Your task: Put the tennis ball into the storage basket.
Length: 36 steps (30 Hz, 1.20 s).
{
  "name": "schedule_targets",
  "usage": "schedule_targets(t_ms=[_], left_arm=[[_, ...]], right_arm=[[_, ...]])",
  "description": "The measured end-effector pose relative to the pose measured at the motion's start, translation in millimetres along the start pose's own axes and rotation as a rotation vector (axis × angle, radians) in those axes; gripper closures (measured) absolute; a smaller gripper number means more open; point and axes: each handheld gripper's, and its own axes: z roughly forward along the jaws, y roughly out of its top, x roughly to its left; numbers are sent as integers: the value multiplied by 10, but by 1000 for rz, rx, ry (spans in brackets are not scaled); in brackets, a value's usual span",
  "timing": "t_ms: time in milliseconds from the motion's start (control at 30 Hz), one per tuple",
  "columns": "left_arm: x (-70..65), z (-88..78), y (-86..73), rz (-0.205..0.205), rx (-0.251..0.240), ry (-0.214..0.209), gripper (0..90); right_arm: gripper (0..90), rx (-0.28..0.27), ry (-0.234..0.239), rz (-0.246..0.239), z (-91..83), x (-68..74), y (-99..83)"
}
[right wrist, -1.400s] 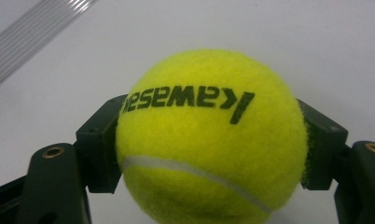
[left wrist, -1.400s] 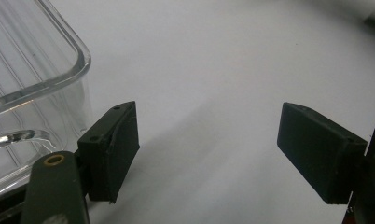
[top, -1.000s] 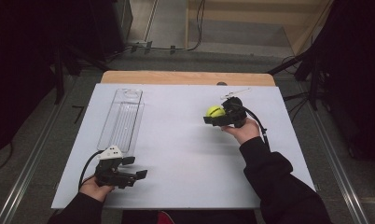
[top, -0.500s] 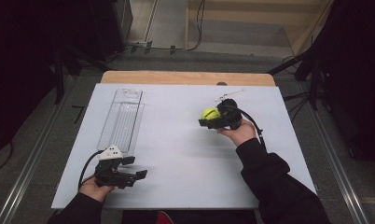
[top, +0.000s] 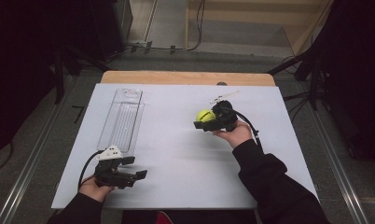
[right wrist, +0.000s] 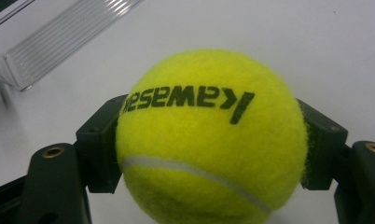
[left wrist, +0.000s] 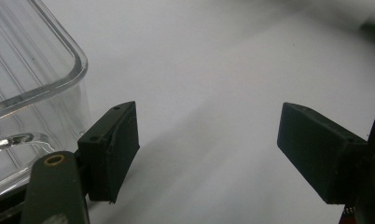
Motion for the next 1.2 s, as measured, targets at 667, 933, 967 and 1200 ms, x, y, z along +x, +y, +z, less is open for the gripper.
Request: schedule_targets(t_ms=[667, 933, 967, 1200], left_arm=[[1, 0, 2, 0, 0, 1, 212], [3, -2, 3, 3, 0, 2, 212], [2, -1, 3, 2, -1, 3, 212], [4, -4, 4, 1, -1, 2, 212]], right_arm=[[231, 15, 42, -38, 108, 215, 24], [231, 24, 60, -52, 165, 295, 30], [231, 24, 64, -54, 169, 304, 31], [231, 22, 79, -58, 197, 355, 44]])
